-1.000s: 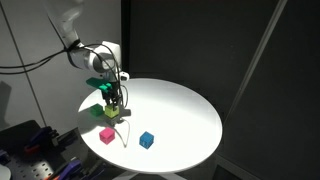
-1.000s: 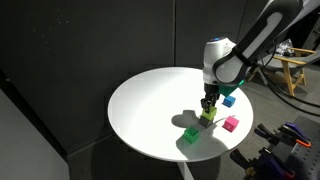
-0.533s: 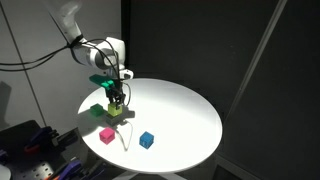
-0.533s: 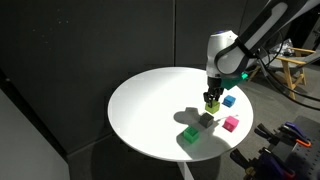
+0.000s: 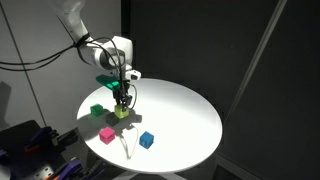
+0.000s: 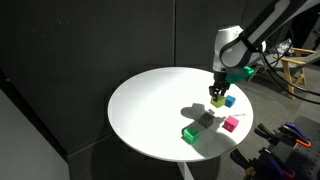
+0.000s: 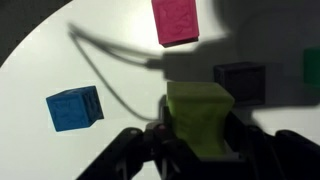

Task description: Move the yellow cube from the right and back to the left

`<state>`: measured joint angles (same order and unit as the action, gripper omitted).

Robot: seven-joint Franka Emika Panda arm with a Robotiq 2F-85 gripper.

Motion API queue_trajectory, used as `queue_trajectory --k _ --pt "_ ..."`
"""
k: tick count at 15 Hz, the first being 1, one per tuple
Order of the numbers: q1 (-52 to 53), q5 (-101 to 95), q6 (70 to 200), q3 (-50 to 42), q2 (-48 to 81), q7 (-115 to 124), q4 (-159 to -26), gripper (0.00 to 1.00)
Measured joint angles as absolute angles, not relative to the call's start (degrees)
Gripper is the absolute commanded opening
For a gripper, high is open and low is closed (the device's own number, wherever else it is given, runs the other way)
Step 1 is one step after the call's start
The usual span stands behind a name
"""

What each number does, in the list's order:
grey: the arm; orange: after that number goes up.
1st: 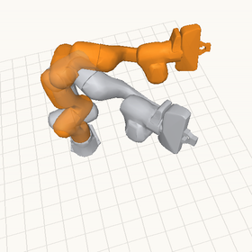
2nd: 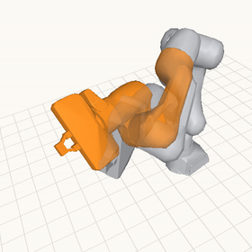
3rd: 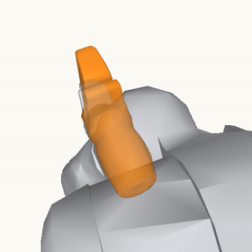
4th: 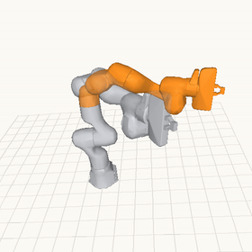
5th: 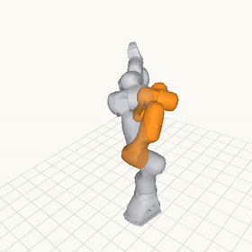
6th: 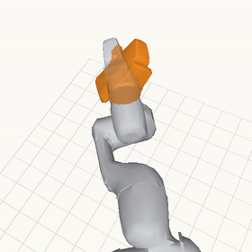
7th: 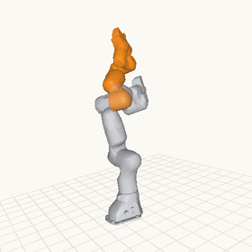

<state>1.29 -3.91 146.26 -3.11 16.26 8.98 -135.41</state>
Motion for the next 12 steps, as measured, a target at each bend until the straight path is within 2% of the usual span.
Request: queue_trajectory --k 12 --pt "-0.3 -3.9 150.7 -5.1 20.2 8.0 -134.8 0.27"
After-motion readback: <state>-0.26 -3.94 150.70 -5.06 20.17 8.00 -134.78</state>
